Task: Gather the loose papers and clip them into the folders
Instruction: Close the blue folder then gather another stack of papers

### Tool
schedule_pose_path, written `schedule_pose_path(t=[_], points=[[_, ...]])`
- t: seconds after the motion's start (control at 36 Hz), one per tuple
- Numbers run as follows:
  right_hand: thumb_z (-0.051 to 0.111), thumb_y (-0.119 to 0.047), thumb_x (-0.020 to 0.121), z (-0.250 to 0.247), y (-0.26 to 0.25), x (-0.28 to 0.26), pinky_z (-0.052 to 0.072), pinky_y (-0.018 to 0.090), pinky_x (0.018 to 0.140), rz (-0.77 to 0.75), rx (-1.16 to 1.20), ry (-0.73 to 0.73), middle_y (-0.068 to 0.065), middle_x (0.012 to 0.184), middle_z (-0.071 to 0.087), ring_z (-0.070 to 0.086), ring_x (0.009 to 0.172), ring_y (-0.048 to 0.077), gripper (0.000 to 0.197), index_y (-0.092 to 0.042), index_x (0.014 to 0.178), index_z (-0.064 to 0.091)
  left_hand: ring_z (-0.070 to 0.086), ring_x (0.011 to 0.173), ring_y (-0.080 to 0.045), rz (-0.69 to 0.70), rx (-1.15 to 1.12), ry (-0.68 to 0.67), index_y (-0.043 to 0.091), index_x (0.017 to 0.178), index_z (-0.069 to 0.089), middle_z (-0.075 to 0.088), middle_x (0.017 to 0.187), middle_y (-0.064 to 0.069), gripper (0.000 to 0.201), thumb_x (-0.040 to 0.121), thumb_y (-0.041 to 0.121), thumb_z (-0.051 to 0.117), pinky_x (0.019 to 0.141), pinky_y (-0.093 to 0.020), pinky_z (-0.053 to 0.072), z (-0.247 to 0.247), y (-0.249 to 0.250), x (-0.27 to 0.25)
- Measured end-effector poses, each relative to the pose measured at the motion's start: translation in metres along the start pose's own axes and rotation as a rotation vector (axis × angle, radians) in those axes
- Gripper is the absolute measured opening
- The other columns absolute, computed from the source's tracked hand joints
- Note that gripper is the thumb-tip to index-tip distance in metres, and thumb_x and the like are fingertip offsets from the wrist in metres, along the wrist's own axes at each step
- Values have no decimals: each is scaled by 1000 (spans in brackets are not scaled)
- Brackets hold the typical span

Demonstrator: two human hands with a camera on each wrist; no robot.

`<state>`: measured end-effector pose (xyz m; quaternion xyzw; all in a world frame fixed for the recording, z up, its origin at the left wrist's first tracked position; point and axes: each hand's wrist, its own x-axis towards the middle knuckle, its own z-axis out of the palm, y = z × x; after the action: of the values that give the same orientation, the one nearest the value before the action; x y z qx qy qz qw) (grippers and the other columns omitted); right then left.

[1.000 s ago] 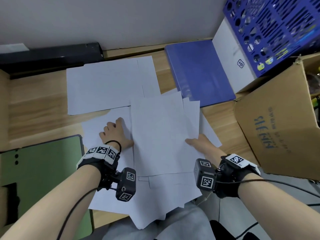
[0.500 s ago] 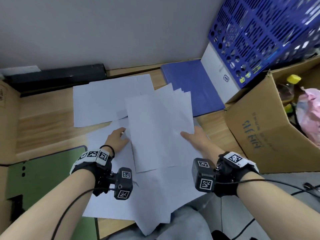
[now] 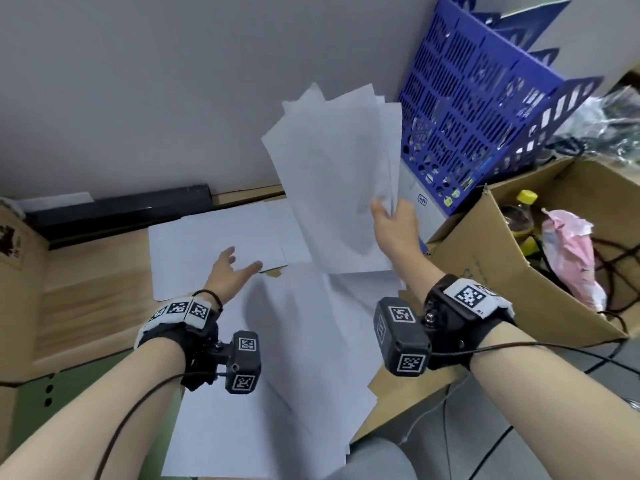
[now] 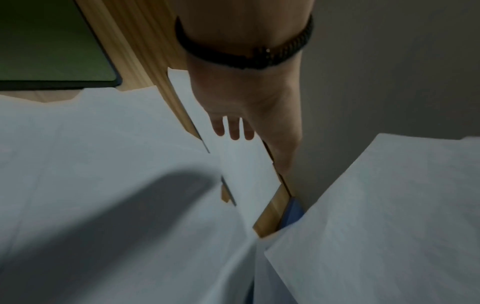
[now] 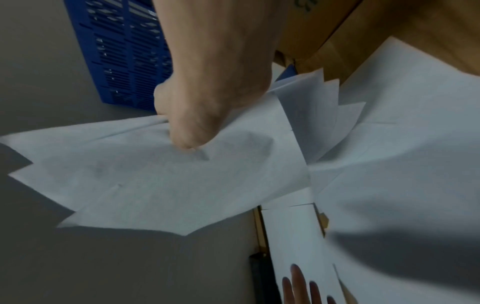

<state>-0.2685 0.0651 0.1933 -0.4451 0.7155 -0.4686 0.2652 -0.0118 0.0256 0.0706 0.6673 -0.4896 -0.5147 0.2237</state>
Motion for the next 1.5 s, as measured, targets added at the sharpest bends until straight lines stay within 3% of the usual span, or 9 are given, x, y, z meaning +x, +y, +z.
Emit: schedule_pose_path(t=[0.08,0.14,0.25,0.47,0.64,0.83,1.06,1.33,1.5], points=[[47,-19,98,3,-16,2,37,25,59,4,133,10,-2,71,44,42,68,12,20,-2,97,58,30,142,-22,80,-165,-28,20,152,17,26,157,-4,87,85,43,68,111,-41,29,-3,19,0],[47,-18,99,4,-25,3,38,14,53,17,206,-6,-4,73,44,42,70,12,15,-13,87,54,30,142,-17,134,-256,-18,24,152,17,27,156,0,91,82,48,70,111,-38,29,-7,32,2],[50,-6,95,9,-35,7,51,30,84,73,353,-42,-3,94,64,62,82,16,21,-24,84,54,45,132,-11,300,-413,-4,33,138,41,48,143,10,81,69,49,79,107,-33,37,-20,52,3],[55,-3,89,33,-17,3,53,36,88,183,355,-220,1,101,69,66,99,21,23,-20,99,64,67,86,-7,346,-391,57,3,110,67,71,95,5,29,87,20,71,67,-11,49,-37,50,-1],[58,-8,89,47,-15,5,54,38,90,221,402,-244,5,104,70,66,102,24,16,-16,102,64,66,106,-20,321,-463,76,6,122,60,69,116,-6,45,80,13,75,91,-32,52,-49,51,-2],[59,-6,89,57,-3,2,52,27,76,249,367,-435,-1,94,70,67,85,14,17,-15,103,65,68,89,-9,308,-498,131,13,118,53,69,109,-4,49,77,-4,72,77,-24,53,-60,38,-3],[61,-7,89,61,23,-4,45,22,79,311,258,-539,-6,96,69,62,88,6,21,-21,103,67,64,102,-18,247,-237,-59,15,117,64,68,117,-9,40,80,4,73,82,-26,49,-52,14,-8],[61,-11,89,59,-9,19,55,29,81,192,362,-377,0,100,70,67,89,15,15,-18,103,62,67,94,-17,335,-412,99,20,95,72,73,103,-2,29,70,35,77,84,-34,53,-60,54,-8],[53,-2,85,61,19,9,52,31,78,341,166,-454,4,100,69,65,89,20,28,-10,110,63,68,105,-21,301,-497,1,8,118,64,71,115,-5,53,69,20,80,91,-34,52,-59,43,-8]])
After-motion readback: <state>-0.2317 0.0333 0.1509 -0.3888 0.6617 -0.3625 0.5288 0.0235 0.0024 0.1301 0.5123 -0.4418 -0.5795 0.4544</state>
